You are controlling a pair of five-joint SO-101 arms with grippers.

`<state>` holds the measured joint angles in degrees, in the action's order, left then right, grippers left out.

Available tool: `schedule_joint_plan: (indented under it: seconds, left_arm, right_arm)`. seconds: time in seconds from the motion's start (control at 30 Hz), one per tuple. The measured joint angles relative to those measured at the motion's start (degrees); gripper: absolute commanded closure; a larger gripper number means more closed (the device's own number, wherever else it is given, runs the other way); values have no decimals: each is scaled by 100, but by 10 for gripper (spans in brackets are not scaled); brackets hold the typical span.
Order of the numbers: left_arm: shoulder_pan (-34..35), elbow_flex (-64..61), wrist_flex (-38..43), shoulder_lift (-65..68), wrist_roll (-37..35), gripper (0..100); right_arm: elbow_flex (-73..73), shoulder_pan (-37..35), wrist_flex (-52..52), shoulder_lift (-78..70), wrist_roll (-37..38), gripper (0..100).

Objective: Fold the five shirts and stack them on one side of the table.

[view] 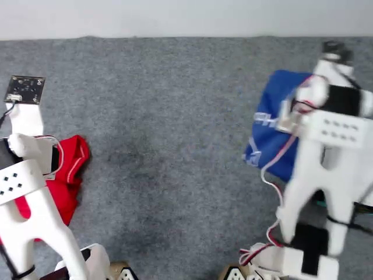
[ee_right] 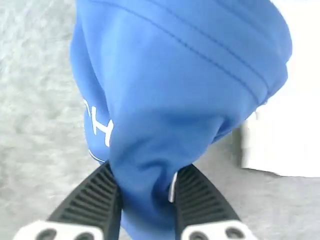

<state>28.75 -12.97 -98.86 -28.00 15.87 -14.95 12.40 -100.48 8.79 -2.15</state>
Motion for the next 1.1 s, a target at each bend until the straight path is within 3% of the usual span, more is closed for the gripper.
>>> schedule_joint_plan:
  seconds: [0.23, 0.43, 1.0, 1.1]
  left_arm:
    - [0, 0, -18, 0, 0, 985]
    - [0, 0, -26, 0, 0, 985]
    - [0, 0, -26, 0, 0, 985]
    - [0, 0, -26, 0, 0, 985]
  right_arm:
    - [0, 1468, 53, 466, 1635, 991]
    - [0, 2391, 721, 466, 2435, 991]
    - [44, 2927, 2400, -1424, 3534, 986]
    - [53, 3015, 2813, -1697, 4044, 927]
